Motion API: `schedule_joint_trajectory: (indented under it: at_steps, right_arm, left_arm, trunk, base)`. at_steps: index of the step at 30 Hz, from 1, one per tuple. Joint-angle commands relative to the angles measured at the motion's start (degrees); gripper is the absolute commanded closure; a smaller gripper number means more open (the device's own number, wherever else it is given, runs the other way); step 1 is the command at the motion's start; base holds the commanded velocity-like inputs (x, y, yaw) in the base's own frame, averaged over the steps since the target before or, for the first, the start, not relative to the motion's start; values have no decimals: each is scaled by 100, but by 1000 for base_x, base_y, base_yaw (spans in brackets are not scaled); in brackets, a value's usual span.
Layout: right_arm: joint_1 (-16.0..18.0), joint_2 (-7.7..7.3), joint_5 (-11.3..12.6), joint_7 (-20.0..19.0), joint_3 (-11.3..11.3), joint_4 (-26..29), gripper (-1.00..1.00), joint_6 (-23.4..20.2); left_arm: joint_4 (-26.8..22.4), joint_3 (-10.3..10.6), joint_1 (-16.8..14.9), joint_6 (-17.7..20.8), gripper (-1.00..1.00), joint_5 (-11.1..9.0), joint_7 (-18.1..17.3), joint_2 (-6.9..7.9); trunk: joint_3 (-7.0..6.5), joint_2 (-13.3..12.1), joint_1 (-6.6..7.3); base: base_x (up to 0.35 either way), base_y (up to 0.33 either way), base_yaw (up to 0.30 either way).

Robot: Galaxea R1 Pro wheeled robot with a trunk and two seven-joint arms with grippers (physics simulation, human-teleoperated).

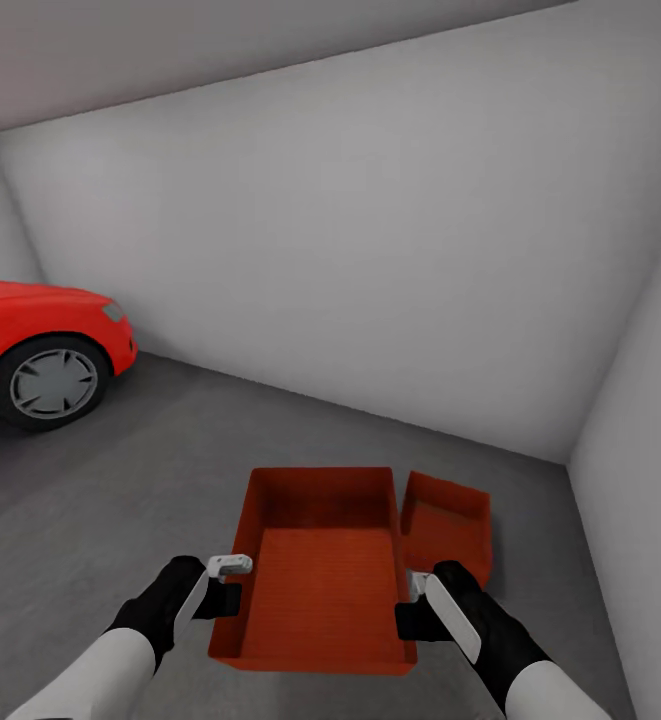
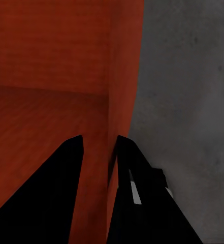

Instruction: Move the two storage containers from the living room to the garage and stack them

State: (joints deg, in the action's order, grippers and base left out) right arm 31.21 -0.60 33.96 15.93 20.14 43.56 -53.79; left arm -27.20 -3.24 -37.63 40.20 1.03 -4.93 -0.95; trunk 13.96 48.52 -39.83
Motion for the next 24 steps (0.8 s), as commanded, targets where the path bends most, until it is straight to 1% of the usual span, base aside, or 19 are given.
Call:
schedule_joint_trajectory:
  at_steps: [1,24]
  right_arm:
    - [8,-1,76,25,8,12,100,9]
    - [8,-1,76,25,1,12,100,9]
  left_arm:
    - [-4,-71,0,32,100,55,-61,-10]
    - [-4,-72,0,32,100,55,-61,-10]
  trunk:
    - [8,7,-1]
    - [8,7,-1]
  base:
    - [0,0,-275]
    - [0,0,-275]
